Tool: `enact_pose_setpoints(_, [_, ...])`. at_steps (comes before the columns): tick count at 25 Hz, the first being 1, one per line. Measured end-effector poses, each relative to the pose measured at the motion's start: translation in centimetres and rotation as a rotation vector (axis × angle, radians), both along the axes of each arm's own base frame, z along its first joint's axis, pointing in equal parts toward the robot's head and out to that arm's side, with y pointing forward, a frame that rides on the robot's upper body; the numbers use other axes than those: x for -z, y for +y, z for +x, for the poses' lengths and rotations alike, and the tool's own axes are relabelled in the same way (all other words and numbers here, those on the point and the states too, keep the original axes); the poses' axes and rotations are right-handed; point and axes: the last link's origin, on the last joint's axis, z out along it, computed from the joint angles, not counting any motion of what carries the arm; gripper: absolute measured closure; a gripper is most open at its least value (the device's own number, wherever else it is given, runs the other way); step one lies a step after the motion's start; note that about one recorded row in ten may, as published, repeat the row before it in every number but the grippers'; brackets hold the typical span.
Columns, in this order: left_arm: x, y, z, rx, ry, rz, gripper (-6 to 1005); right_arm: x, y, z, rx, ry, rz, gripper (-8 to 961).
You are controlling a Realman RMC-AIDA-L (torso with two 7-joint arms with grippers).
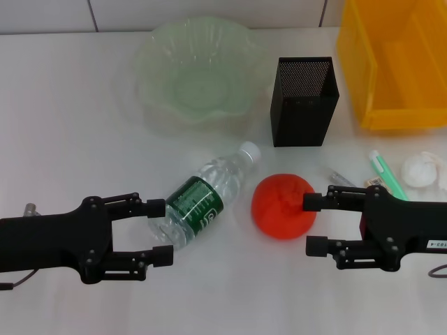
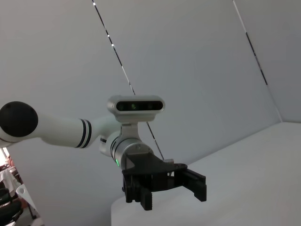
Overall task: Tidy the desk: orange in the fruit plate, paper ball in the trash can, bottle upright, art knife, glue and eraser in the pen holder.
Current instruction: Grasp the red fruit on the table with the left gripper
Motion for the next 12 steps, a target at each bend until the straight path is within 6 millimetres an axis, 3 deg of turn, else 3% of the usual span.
enact_pose_setpoints(12, [-0.03, 0.01, 0.28, -0.011, -0.012, -0.025, 193, 0.66, 0.62, -0.63, -0.01, -0.001, -0.008, 215])
